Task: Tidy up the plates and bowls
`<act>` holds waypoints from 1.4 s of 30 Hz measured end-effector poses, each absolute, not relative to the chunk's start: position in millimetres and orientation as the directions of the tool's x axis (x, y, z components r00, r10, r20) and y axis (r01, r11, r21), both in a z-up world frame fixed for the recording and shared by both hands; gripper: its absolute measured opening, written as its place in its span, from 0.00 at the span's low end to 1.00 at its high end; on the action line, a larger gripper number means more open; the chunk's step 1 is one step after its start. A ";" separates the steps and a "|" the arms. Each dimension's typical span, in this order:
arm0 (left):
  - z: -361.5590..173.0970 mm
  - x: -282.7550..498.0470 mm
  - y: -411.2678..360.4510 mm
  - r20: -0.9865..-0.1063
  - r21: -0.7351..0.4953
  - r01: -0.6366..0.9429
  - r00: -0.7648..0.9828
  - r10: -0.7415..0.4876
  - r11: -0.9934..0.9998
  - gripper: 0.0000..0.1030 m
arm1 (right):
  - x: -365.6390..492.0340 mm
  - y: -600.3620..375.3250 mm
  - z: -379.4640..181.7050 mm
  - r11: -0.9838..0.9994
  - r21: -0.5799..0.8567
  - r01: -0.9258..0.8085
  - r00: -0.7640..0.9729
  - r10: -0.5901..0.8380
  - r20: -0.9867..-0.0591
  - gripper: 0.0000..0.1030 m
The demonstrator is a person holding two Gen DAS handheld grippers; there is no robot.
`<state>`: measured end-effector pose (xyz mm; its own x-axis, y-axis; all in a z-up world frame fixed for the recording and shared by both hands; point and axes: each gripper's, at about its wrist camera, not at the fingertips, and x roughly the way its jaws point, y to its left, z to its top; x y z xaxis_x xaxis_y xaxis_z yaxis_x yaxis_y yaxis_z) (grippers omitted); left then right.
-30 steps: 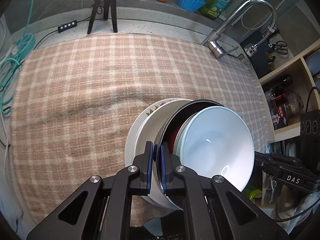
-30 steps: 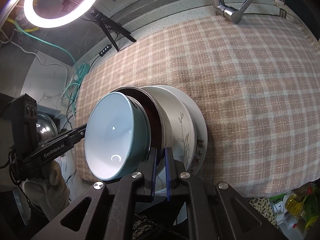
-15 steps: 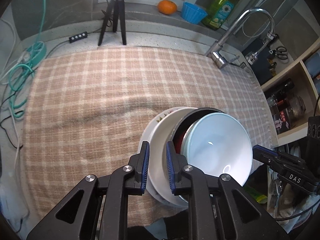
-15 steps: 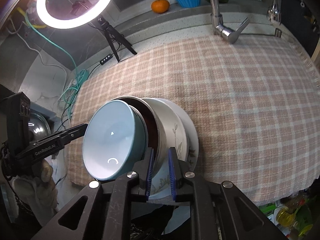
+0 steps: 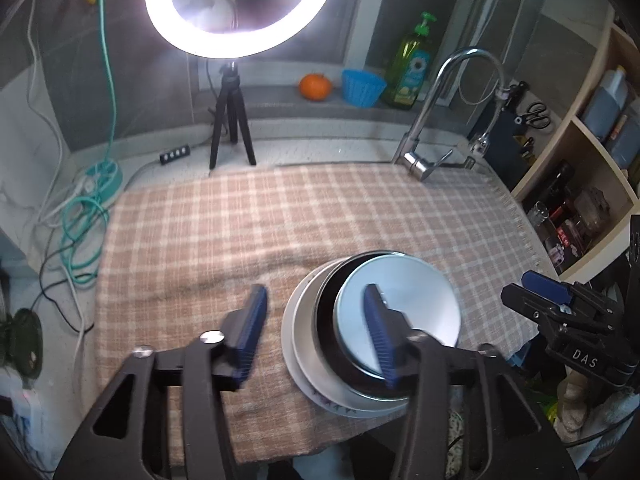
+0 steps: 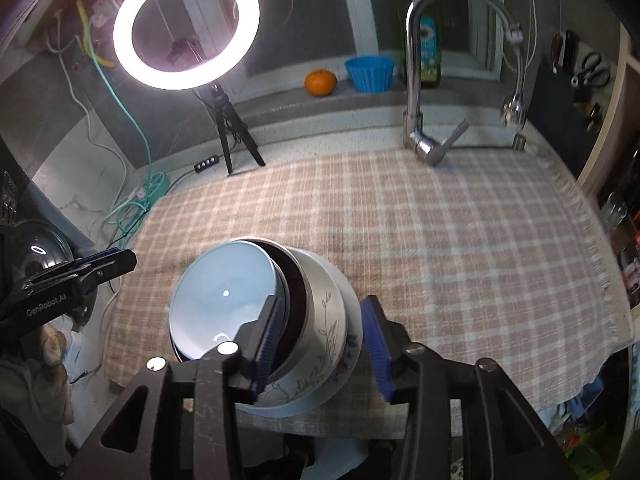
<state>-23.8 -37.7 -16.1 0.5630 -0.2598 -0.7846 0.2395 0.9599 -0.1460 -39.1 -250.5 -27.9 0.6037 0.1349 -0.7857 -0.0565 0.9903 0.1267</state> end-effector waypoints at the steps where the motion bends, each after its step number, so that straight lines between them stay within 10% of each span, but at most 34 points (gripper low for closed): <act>1: -12.1 -27.6 -39.9 -0.773 -0.132 0.244 0.581 -0.254 0.961 0.61 | -42.7 -248.7 -23.9 0.992 0.111 -0.061 0.621 0.125 -0.774 0.53; 14: 8.9 -63.2 -50.9 -0.712 -0.088 0.245 0.662 -0.233 0.965 0.75 | -78.1 -239.6 3.6 0.999 0.025 -0.048 0.737 0.052 -0.674 0.77; 42: 18.6 -79.5 -51.6 -0.688 -0.079 0.263 0.684 -0.243 0.962 0.75 | -95.2 -237.5 14.8 1.000 -0.021 0.000 0.777 -0.013 -0.629 0.77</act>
